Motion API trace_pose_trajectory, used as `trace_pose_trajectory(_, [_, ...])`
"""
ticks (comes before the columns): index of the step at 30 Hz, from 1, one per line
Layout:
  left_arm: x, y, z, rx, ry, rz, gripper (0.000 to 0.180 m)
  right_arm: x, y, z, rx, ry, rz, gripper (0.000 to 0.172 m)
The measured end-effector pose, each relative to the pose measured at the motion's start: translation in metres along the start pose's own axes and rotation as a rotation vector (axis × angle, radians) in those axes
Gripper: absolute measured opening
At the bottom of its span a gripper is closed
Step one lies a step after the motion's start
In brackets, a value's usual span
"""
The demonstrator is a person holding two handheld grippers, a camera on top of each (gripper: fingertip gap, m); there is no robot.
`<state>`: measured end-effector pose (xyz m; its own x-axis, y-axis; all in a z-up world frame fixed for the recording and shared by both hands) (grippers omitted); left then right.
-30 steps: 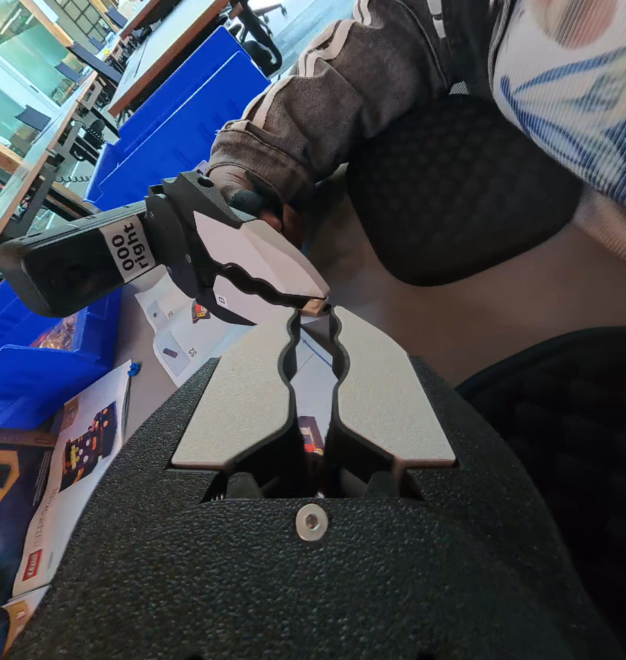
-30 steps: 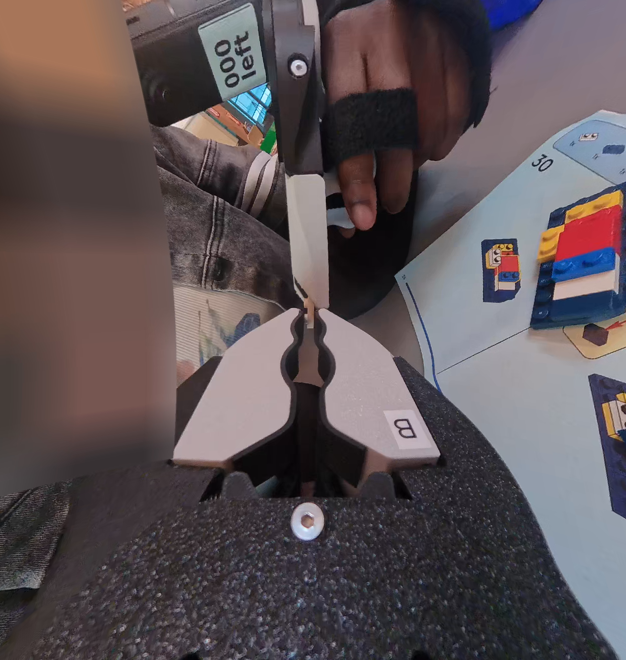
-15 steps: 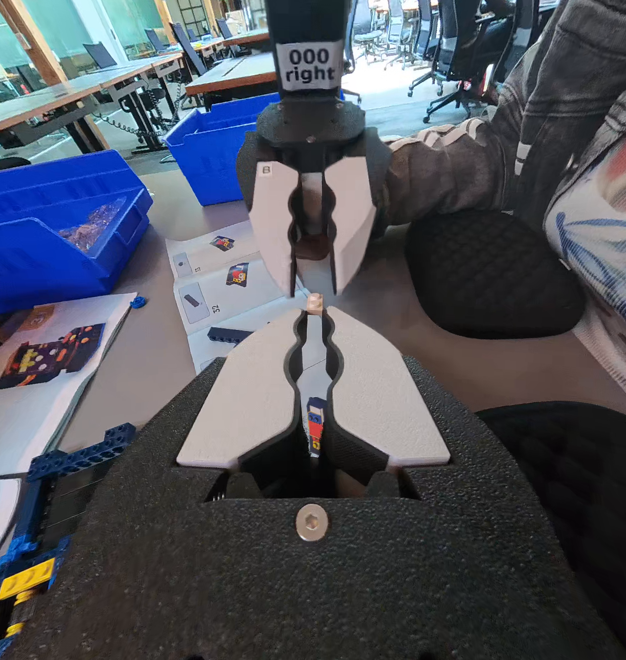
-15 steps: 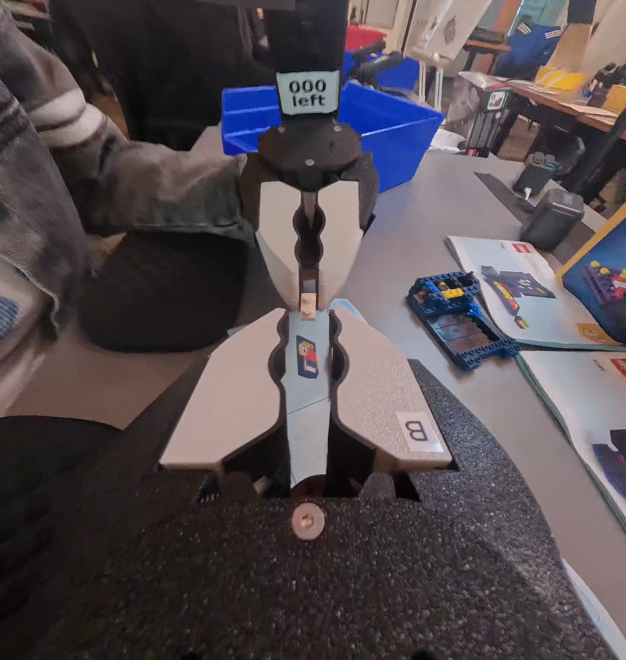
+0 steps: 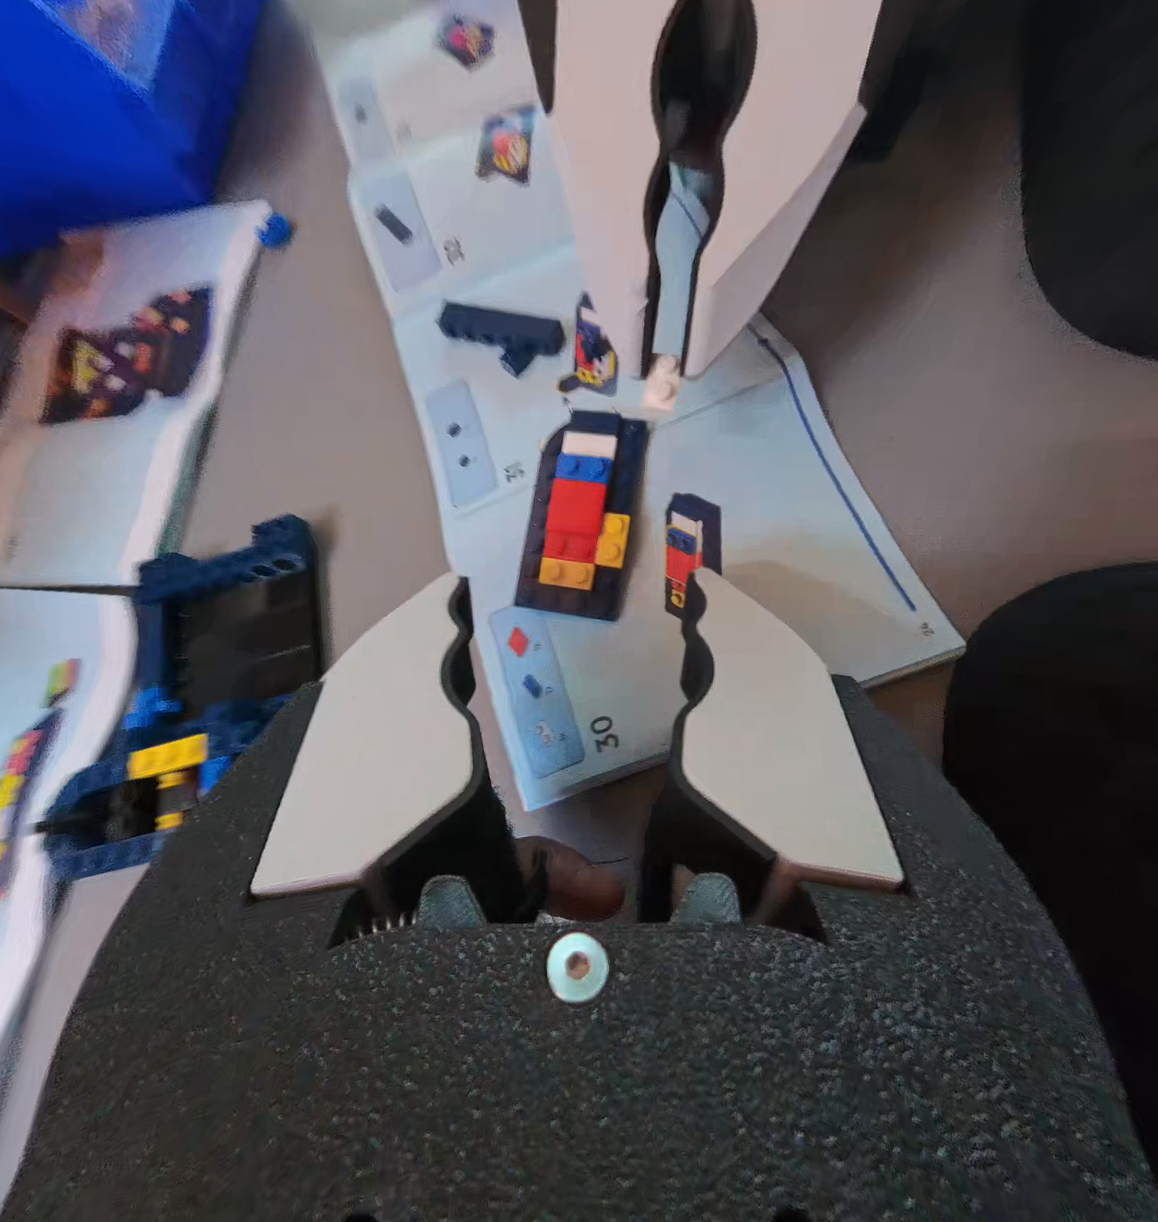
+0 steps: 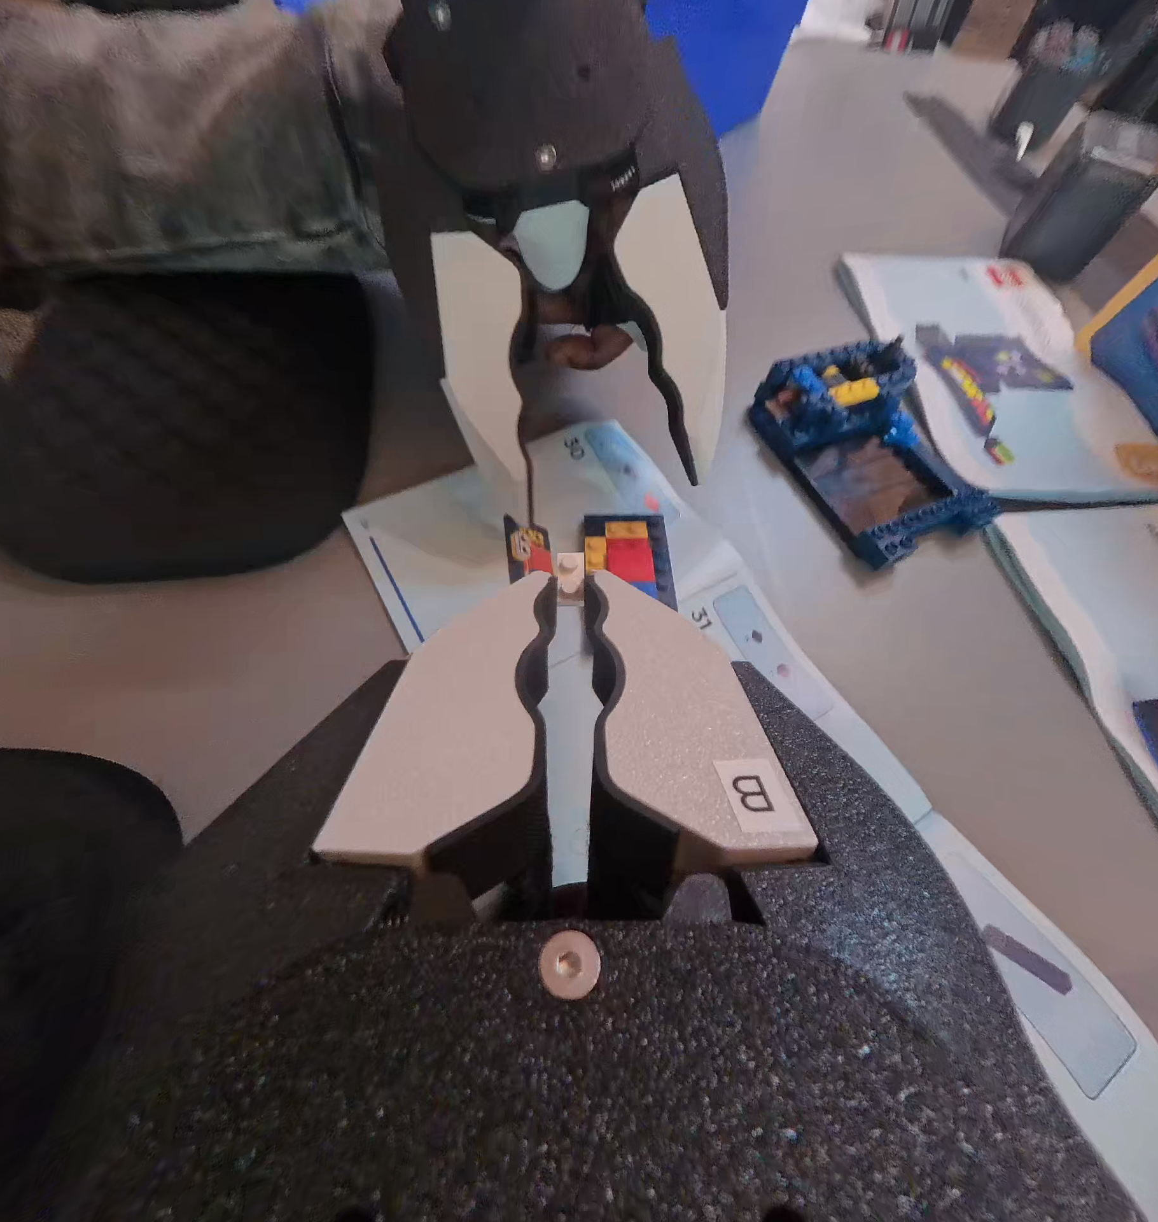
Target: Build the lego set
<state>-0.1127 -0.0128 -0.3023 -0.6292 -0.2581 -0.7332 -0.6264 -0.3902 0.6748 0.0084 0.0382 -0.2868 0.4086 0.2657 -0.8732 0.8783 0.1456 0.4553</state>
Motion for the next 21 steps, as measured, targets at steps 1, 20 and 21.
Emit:
trace_pose_trajectory(1, [0.002,-0.006,-0.002,0.034,0.025,0.004,0.062,0.003,-0.003,0.001,0.000,0.006,0.025,0.007])
trace_pose_trajectory(20, [0.000,-0.018,-0.008,0.102,0.039,-0.012,0.031,0.001,-0.030,0.006,-0.097,0.164,0.248,0.007])
trace_pose_trajectory(21, [0.000,-0.018,-0.008,0.100,0.037,-0.011,0.031,0.001,-0.031,0.006,-0.096,0.157,0.249,0.007])
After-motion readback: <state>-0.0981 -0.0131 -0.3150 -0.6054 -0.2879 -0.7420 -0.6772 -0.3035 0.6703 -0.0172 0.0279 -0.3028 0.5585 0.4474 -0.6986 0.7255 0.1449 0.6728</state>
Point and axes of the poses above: each gripper's, where its closed fingertips meet, y back along the fingers, x out of its underside, z = x × y across the jaws, the point moved 6 cm from there along y, back along the fingers, and after that the axes turned 10 degrees about x, right-handed, at the moved point
